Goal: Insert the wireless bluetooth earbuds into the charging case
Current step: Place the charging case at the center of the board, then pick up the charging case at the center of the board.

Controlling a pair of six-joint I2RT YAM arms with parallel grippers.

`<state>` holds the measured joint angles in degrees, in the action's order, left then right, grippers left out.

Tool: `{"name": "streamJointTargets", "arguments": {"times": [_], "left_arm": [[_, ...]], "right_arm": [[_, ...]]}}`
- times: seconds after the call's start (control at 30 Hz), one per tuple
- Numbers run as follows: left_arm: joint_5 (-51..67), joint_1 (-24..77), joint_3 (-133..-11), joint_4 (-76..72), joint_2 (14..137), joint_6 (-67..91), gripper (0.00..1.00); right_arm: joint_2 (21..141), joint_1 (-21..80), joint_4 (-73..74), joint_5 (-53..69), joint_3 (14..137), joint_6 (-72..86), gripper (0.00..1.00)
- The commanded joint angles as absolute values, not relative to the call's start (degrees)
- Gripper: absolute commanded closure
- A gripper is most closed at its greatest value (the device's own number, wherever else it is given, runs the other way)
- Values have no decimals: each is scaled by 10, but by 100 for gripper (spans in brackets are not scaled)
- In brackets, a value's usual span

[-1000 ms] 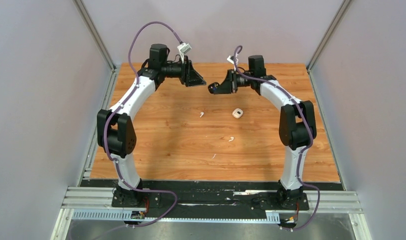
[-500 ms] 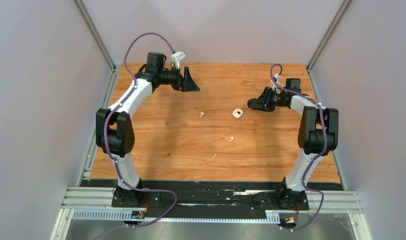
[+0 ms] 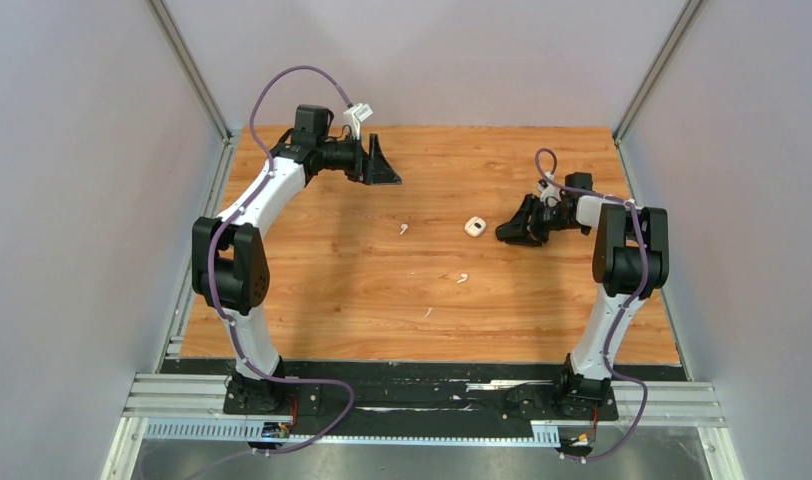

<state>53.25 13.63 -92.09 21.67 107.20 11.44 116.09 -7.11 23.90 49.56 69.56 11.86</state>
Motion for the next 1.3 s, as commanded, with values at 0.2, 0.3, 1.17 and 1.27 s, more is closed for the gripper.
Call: {"name": "streamJointTargets", "arguments": {"times": [0.2, 0.3, 1.17, 1.27], "left_arm": [[529, 138, -954, 247, 1045, 79, 9], [524, 138, -958, 254, 1046, 60, 9], [472, 121, -990, 260, 1054, 41, 9], [476, 121, -985, 261, 1053, 42, 9]], "right_arm": [[1133, -114, 454, 341, 797, 76, 29], [1114, -129, 492, 344, 833, 36, 27], [1295, 97, 761, 425, 1123, -1124, 27], [1310, 98, 762, 394, 1128, -1141, 26]]}}
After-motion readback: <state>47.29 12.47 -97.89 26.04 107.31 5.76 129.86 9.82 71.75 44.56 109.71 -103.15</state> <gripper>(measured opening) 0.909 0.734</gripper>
